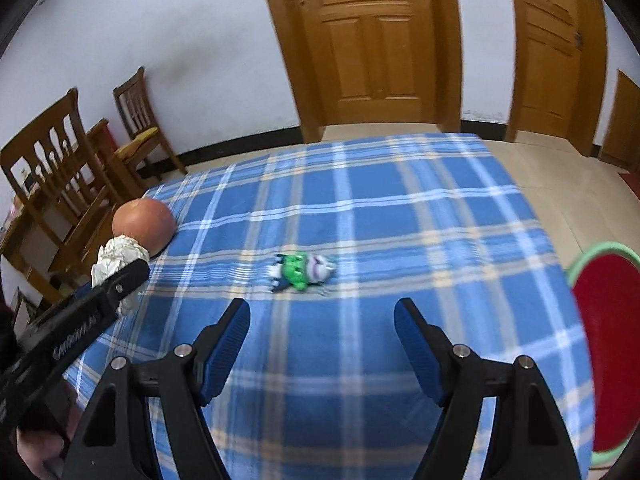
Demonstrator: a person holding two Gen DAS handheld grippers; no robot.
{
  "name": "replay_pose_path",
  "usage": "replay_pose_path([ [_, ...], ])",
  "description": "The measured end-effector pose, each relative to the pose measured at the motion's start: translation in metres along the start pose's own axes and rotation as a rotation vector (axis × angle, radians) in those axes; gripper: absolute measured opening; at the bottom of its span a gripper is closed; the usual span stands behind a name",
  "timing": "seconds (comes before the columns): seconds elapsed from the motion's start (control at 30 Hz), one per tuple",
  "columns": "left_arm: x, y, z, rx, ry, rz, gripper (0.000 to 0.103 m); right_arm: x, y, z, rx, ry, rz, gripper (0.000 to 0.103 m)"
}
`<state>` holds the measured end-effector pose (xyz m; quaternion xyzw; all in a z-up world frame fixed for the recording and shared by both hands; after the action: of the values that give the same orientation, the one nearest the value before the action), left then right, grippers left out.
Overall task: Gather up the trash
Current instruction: 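Grasp the green toy figure with the right gripper while the left holds the paper, then carry the crumpled paper and green toy figure over the red bucket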
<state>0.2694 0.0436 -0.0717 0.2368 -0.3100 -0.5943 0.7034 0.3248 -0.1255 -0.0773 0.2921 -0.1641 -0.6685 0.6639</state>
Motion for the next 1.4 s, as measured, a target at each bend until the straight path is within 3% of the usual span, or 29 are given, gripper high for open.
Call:
replay_pose_path([
  [0.53,-0.009,-0.006,-0.01,-0.03,0.004,0.039,0.046,-0.021,0.009,-0.046,-0.034,-0.056,0.066,0.074],
  [0.63,-0.01,-0.006,-0.011,-0.032,0.003,0.036,0.046,-0.022,0.008,-0.047,-0.022,-0.084,0.09,0.067],
  [0.7,-0.009,-0.006,-0.011,-0.035,0.002,0.035,0.046,-0.023,0.008,-0.047,-0.021,-0.1,0.103,0.053],
  [0.8,-0.009,-0.006,-0.012,-0.037,0.001,0.035,0.046,-0.023,0.008,-0.046,-0.021,-0.1,0.111,0.052],
  [1.03,-0.009,-0.006,-0.012,-0.036,-0.002,0.035,0.046,-0.015,0.004,-0.034,-0.025,-0.073,0.073,0.052],
  [1.4,0.002,-0.007,-0.009,-0.029,-0.025,0.016,0.046,0.01,-0.008,0.019,0.016,-0.037,-0.017,0.052],
])
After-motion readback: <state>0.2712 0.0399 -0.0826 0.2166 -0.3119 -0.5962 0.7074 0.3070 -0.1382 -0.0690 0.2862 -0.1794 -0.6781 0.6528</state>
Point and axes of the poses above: each gripper's, at about its wrist camera, not at the fingertips, and z roughly against the way its jaws point, x to its right, y to its top, the point moved 6 cm from there along -z, roughly the way its jaws point
